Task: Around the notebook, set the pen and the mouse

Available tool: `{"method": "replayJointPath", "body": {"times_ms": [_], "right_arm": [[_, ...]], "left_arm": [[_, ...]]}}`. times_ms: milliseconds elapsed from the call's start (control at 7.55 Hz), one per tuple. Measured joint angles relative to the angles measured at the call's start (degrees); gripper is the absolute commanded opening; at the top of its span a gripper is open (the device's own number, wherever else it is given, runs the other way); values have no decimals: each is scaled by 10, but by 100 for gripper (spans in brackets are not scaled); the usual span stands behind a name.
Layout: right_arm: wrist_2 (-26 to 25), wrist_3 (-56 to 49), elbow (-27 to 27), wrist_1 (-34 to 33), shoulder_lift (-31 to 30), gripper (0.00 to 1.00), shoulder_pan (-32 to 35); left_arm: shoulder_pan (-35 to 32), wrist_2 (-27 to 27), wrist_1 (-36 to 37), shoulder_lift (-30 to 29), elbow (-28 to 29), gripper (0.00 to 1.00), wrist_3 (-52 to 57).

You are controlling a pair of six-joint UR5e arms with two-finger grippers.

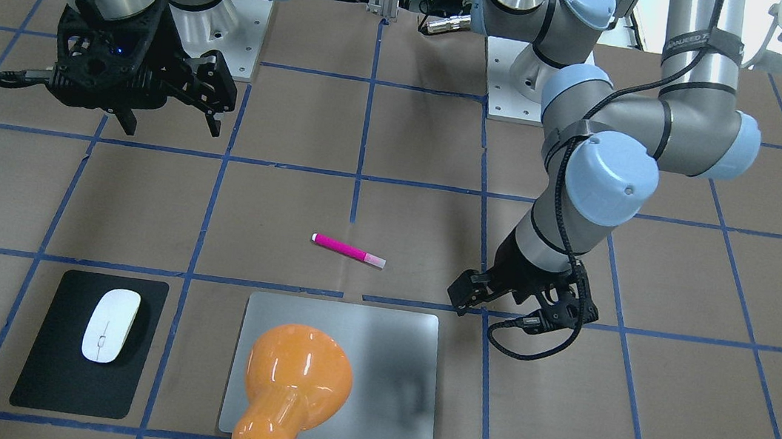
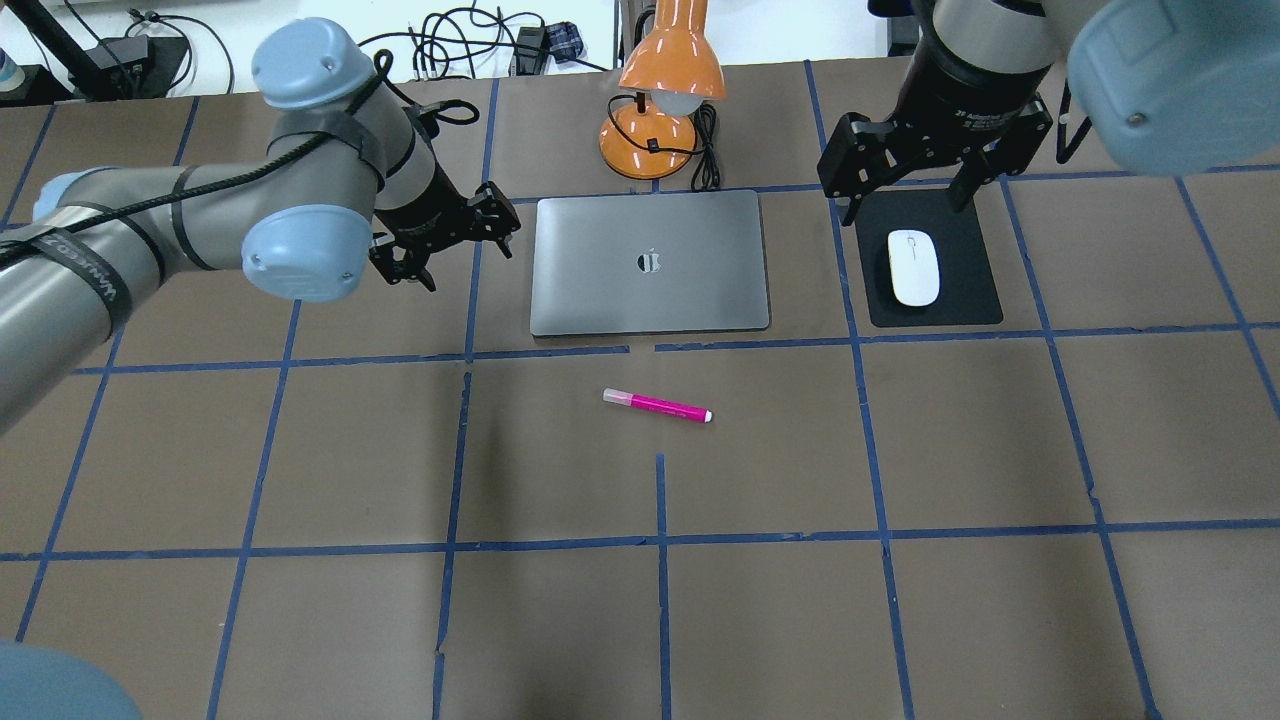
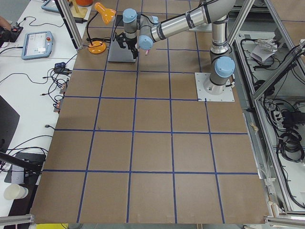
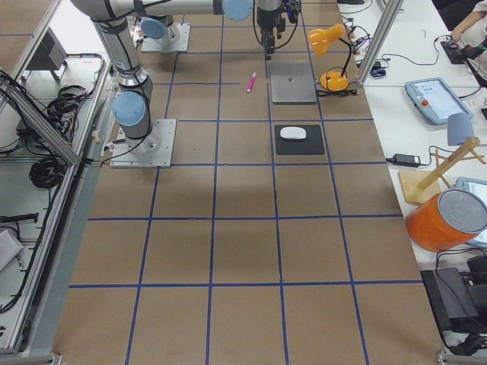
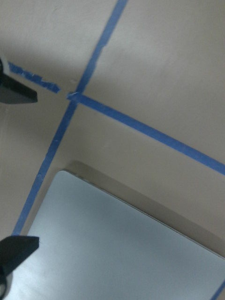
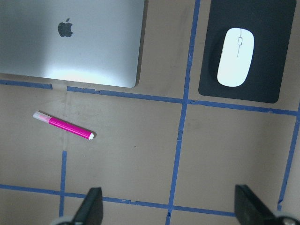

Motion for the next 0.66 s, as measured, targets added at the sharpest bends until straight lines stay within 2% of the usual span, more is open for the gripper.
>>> {"method": "replayJointPath", "body": {"times_ms": [398, 663], "right_arm": [[-10, 12, 12, 39, -13, 100, -35], [-12, 28, 14, 57, -15, 100, -44]], "left_arm": [[47, 49, -167, 41, 77, 100, 97], [55, 82, -230, 73, 95, 100, 152]]}}
